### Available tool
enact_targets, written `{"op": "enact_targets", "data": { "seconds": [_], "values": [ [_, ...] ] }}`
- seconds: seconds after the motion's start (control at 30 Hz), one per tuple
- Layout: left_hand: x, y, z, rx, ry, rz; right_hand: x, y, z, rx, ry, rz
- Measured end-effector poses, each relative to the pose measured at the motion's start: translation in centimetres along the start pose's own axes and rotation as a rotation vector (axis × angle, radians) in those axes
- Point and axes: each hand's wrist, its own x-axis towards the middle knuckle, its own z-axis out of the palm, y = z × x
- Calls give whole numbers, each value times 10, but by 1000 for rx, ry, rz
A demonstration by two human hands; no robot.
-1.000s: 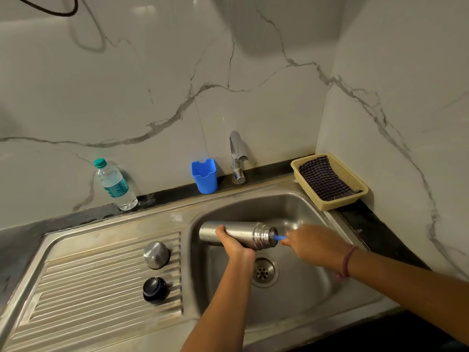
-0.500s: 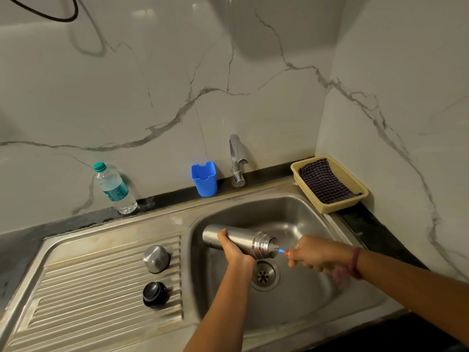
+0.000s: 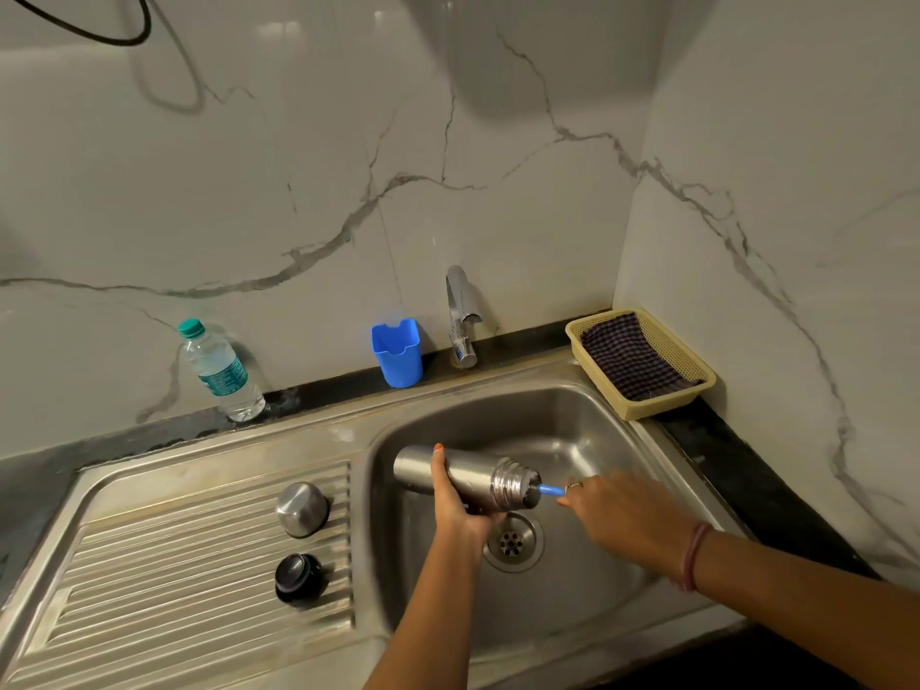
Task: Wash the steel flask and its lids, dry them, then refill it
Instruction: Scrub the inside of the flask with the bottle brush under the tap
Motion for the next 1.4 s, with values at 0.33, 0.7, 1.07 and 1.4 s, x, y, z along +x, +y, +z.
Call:
{"op": "enact_targets", "data": {
  "seconds": [0.33,0.7,1.07,1.4],
  "values": [
    [-2,-8,-4,106,-34,73,22,-7,10,1057,-504,517],
    [-2,0,-2,55,-135,-10,-1,-6,11,-55,101,44],
    [-6,-7,-2,-9,-76,30,22,-6,17,378,-117,191],
    [-7,-3,2,-48,-37,67,14,-6,27,-87,129,110]
  ]
}}
